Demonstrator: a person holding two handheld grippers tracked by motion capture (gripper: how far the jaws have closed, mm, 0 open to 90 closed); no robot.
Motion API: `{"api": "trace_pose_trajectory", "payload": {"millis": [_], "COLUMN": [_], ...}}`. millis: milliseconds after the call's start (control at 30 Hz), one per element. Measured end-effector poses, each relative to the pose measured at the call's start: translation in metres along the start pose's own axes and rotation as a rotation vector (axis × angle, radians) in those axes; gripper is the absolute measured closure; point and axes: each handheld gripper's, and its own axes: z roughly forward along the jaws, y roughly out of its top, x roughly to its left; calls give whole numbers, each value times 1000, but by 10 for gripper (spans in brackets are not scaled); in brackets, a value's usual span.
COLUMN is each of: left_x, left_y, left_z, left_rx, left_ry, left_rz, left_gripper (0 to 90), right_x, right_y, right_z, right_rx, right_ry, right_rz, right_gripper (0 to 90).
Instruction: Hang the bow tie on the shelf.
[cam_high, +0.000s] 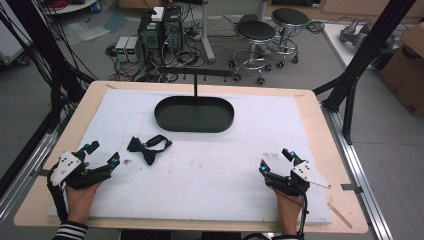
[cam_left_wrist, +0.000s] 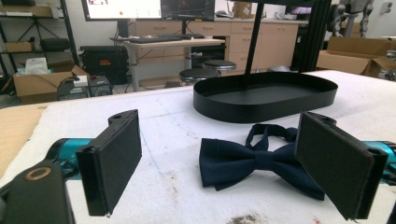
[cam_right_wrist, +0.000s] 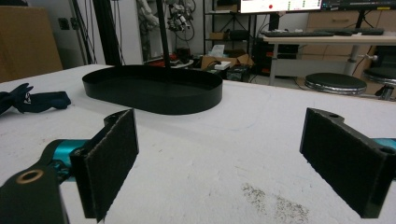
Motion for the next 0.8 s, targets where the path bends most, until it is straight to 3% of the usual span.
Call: {"api": "trace_pose_trajectory", "payload": {"millis": [133, 667, 800], "left_x": [0, 0, 0], "left_y": [0, 0, 1], "left_z": [0, 1, 3], "left_rx": [-2, 4, 33], "left_ry": [-4, -9, -5], "left_rz": [1, 4, 2], "left_gripper": [153, 156, 156], "right_x": [-1, 0, 0], "right_y": [0, 0, 0], "right_z": [-1, 0, 0], "right_rx": [-3, -4, 0], "right_ry": [2, -3, -4], "right_rz": [15, -4, 4], "right_gripper": [106, 106, 106]}}
